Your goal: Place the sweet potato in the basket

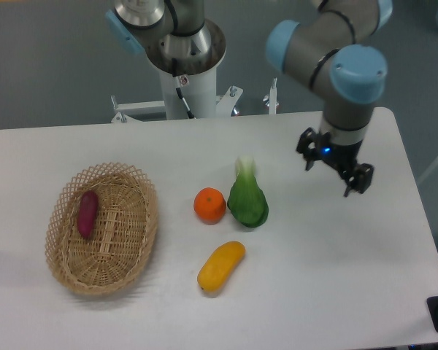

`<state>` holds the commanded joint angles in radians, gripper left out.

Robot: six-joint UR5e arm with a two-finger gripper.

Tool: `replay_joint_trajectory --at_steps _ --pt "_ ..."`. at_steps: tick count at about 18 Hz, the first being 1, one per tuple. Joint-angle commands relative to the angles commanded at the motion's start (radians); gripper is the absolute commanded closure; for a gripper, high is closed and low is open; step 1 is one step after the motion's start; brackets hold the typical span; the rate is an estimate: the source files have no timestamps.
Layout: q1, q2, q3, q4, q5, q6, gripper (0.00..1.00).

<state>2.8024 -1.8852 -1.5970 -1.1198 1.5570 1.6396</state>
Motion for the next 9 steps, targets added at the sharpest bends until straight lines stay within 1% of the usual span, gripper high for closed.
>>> replay_joint_trajectory --at_steps 3,5,9 --pt "0.035 -0.020 0.029 -0.003 -0.005 0.035 0.00" --pt "0.042 -0.032 0.043 -0.003 -0.006 0.039 0.00" --pt "0.045 -0.034 0.037 -0.005 -0.006 0.037 0.00"
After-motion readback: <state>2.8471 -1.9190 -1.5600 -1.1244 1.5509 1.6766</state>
